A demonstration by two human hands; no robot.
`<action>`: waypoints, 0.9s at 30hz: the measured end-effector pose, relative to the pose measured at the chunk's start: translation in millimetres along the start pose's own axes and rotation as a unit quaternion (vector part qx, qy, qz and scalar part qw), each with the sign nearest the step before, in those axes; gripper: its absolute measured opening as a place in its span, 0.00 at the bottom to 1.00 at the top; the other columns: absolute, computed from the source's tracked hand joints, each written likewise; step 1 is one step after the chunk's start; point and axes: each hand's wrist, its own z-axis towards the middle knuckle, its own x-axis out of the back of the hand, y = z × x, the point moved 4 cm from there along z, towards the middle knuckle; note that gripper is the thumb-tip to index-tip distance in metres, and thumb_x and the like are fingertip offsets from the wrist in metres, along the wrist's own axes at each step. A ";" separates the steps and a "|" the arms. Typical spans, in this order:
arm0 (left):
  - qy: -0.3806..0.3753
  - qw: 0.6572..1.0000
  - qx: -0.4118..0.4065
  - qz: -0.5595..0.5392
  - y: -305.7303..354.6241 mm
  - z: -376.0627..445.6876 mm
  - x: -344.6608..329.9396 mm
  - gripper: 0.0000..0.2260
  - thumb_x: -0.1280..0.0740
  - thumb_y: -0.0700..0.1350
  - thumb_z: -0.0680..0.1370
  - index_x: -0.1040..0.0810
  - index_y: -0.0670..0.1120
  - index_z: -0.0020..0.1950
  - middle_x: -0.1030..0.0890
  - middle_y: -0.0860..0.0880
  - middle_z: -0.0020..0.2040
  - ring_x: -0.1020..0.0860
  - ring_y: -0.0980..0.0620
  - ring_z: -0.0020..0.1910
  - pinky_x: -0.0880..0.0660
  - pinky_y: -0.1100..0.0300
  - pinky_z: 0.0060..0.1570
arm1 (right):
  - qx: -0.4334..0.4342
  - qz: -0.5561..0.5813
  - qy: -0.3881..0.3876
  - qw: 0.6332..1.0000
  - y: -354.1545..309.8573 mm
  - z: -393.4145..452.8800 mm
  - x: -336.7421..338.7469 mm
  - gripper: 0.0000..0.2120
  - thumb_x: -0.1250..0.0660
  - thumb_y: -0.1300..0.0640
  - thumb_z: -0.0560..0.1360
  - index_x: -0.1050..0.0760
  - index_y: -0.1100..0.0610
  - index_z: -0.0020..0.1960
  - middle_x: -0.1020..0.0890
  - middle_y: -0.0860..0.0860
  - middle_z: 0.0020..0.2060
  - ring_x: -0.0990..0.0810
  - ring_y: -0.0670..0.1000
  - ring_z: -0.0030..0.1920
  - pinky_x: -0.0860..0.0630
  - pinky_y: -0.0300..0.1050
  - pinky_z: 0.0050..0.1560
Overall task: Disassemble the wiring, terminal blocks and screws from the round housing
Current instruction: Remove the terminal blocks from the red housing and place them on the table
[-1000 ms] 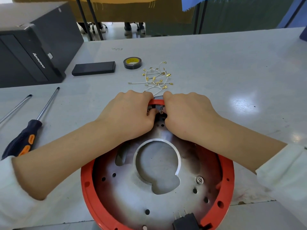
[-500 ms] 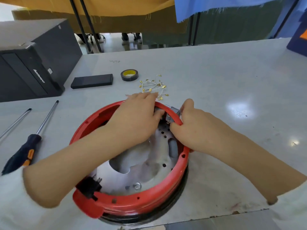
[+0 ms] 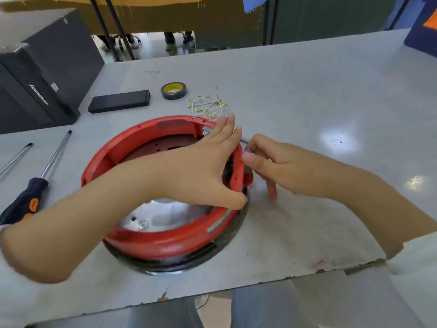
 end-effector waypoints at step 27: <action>0.240 0.955 0.132 -0.110 9.5 -32.7 -14.1 0.13 0.33 0.61 0.63 0.22 0.53 0.37 0.18 0.59 0.34 0.21 0.65 0.38 0.21 0.57 0.45 | 0.227 -0.092 0.186 0.951 1.3 2.1 -17.1 0.19 0.37 0.43 0.69 0.27 0.61 0.40 0.23 0.52 0.28 0.26 0.53 0.30 0.30 0.47 0.32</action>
